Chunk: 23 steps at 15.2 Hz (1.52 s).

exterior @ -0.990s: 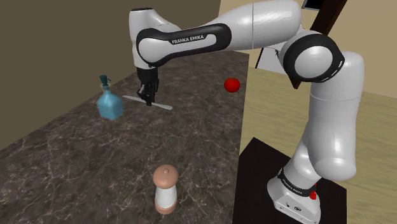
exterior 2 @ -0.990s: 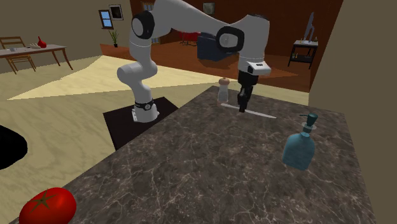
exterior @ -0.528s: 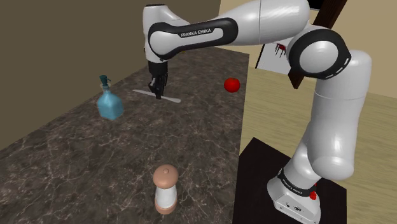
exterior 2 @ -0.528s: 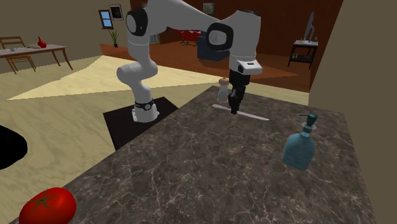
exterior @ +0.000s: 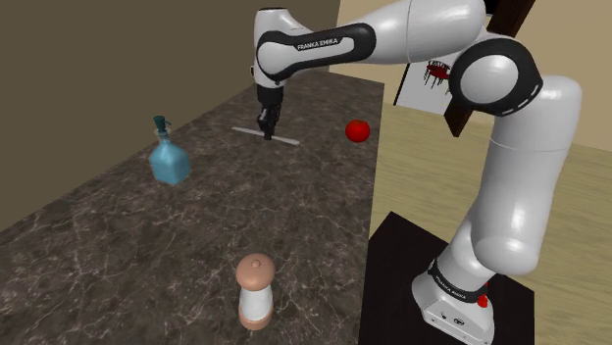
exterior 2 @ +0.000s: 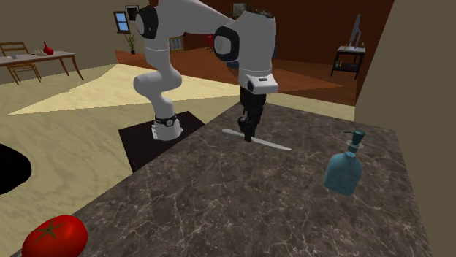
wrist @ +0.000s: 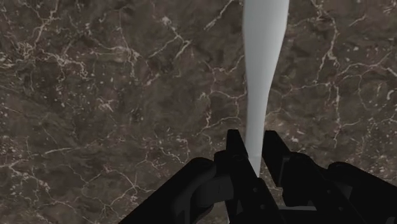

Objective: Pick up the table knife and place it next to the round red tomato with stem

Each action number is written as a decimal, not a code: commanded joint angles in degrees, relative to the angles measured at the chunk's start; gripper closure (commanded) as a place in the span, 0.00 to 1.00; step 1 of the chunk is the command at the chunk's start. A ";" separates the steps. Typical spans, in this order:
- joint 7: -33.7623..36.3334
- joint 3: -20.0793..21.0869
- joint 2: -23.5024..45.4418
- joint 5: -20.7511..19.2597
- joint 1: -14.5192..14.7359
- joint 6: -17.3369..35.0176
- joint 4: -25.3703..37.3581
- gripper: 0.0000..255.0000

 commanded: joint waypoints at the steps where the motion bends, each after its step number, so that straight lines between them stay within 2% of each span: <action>1: -2.62 -0.84 -0.37 0.29 -1.68 0.49 -0.79 1.00; 7: -10.08 -3.28 0.36 1.11 -6.53 0.35 0.25 1.00; 13: -17.42 -5.58 2.99 2.08 -11.43 -0.71 4.06 1.00; 18: -23.33 -7.21 6.73 3.05 -15.66 -2.46 9.62 1.00; 23: -28.90 -8.49 12.13 4.19 -20.12 -5.32 17.91 1.00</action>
